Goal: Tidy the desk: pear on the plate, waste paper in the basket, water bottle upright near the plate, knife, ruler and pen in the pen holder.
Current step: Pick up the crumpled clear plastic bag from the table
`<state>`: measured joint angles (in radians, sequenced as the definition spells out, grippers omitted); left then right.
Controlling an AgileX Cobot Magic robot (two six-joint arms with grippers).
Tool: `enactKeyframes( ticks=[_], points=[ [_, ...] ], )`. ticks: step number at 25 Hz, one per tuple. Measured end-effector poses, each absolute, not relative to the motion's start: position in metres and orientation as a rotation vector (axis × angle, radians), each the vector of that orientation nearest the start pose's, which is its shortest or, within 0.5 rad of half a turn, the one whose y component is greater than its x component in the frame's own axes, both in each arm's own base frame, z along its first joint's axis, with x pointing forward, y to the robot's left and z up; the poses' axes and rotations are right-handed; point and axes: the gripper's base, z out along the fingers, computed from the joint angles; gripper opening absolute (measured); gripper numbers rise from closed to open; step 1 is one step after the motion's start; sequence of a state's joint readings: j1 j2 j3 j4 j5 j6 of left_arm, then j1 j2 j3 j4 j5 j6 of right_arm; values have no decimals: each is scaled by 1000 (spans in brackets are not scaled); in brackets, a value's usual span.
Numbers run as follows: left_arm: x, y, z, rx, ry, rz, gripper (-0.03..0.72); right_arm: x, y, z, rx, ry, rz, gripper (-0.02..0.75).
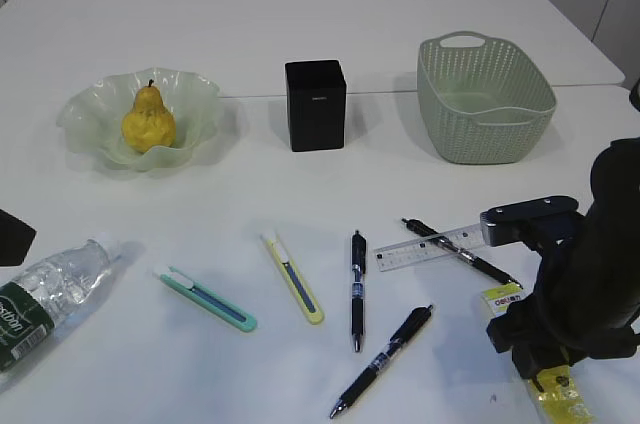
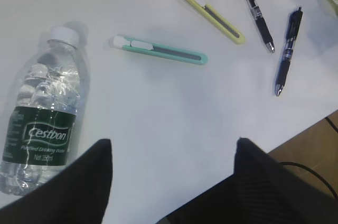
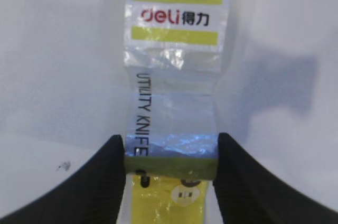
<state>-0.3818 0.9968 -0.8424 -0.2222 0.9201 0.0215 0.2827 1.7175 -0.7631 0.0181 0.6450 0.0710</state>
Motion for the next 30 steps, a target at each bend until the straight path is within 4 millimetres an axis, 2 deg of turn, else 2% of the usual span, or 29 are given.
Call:
enactKeyframes(
  ticks=[6,7,10,19,23,28,30],
  points=[
    [162,-82,312,413,2544,-415,510,253,75,128,-304,3072,33,387],
    [162,-82,312,413,2544,-415,510,253,75,128,-304,3071,33,357],
    [162,-82,312,413,2544,-415,510,253,75,128,-304,3071,33,335],
    [162,-82,312,413,2544,-415,510,249,72,128,-336,3119,1,328],
    [162,-82,312,415,2543,-414,510,247,72,143,-333,3070,14,328],
    [162,-82,312,415,2543,-414,510,242,70,177,-320,2951,45,328],
    [162,-82,312,414,2541,-414,510,240,70,183,-318,2930,50,328]
  ],
)
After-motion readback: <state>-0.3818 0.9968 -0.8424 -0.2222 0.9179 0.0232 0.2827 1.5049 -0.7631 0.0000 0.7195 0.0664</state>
